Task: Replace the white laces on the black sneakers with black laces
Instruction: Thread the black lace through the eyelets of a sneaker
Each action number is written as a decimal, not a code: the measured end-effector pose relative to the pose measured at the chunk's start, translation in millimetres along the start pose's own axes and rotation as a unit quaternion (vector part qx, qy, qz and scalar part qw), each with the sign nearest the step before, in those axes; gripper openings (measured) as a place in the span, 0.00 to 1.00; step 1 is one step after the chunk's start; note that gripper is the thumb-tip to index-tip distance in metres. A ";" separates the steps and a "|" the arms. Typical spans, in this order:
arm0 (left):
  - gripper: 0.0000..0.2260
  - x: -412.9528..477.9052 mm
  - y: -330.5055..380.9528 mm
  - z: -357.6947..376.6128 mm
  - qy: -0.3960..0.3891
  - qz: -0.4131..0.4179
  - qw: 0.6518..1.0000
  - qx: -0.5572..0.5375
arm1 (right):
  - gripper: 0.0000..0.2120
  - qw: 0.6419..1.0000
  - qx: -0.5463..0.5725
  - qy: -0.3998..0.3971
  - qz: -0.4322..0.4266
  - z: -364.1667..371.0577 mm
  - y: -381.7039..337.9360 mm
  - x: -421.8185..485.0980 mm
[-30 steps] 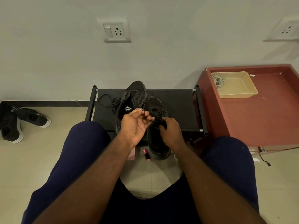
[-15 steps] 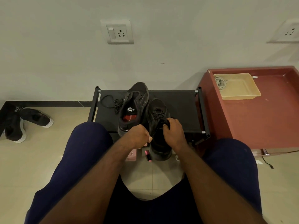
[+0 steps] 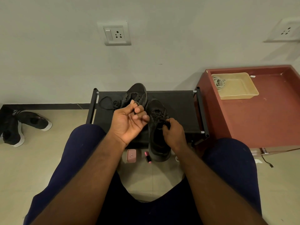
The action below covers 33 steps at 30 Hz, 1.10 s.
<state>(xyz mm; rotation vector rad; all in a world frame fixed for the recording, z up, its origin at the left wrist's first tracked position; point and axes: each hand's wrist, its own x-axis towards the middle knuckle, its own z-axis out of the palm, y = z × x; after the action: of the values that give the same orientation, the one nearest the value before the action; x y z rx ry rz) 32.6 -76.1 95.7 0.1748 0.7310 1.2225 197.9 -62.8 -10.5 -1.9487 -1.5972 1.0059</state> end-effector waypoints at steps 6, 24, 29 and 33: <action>0.07 7.0 -17.7 -40.6 0.141 0.015 0.637 0.757 | 0.07 0.998 -0.050 0.013 -0.018 5.7 -8.9 -4.7; 0.15 -2.5 -12.1 -12.7 0.005 0.014 0.995 0.095 | 0.06 0.990 -0.113 0.080 -0.012 -1.0 -16.4 -10.7; 0.12 22.4 -38.6 -41.6 0.222 0.068 0.869 0.437 | 0.05 0.988 -0.120 0.090 -0.028 0.0 -10.9 -10.8; 0.05 29.3 -61.1 -55.1 0.194 0.076 0.775 0.597 | 0.06 0.994 -0.076 0.074 -0.029 -1.5 -1.0 -4.9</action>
<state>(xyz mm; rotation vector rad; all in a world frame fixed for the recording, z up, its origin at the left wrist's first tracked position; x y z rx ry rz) 52.5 -85.9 11.2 1.0697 1.8315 0.7657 198.0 -67.1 -7.5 -2.0101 -1.6786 0.7181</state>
